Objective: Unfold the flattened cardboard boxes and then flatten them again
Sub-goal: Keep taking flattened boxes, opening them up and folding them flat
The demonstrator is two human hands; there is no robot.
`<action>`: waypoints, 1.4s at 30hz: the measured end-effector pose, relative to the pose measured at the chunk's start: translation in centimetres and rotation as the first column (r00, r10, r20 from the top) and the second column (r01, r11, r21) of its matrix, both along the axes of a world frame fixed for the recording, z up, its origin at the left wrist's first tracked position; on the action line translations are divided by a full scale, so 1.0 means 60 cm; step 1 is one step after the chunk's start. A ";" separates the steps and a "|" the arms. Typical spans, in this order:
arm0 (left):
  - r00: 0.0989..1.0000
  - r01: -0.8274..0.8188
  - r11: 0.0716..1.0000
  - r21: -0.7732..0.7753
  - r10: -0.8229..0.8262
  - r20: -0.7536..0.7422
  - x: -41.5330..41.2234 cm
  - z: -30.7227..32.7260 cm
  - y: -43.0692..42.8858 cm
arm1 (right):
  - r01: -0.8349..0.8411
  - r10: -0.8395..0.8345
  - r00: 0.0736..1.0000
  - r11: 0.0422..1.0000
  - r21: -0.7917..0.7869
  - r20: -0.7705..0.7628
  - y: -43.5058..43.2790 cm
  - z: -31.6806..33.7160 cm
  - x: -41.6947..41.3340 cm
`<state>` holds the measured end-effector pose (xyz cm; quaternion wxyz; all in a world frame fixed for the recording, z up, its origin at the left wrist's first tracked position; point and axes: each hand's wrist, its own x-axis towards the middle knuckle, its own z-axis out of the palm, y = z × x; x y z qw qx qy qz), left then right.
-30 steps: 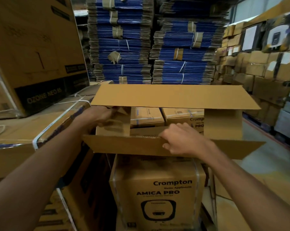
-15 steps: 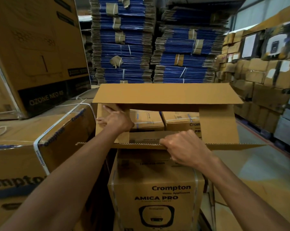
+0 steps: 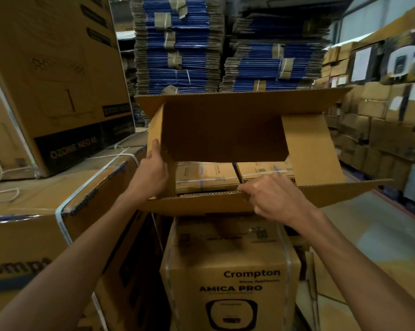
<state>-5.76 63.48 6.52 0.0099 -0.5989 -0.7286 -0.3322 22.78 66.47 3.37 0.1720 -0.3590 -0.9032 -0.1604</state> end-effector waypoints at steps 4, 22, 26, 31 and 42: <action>0.999 -0.037 0.999 -0.012 0.037 -0.012 -0.001 -0.011 -0.029 | 0.014 -0.013 0.999 0.999 -0.043 0.031 0.008 0.010 0.011; 0.999 0.005 0.998 -0.057 -0.008 -0.046 0.023 -0.022 -0.022 | 0.677 -0.520 0.726 0.654 -0.336 0.450 0.181 0.028 0.124; 0.999 0.010 0.999 -0.039 -0.011 -0.032 0.012 -0.025 -0.021 | 0.635 -0.575 0.767 0.745 -0.206 0.284 0.148 0.064 0.139; 1.000 0.014 1.000 -0.024 -0.013 0.028 0.015 -0.017 -0.022 | 0.708 -0.712 0.700 0.682 -0.183 0.051 0.138 0.103 0.206; 1.000 0.012 0.999 -0.031 -0.012 0.018 0.035 -0.025 -0.008 | 0.281 -0.535 0.685 0.820 -0.499 -0.494 -0.040 0.033 0.091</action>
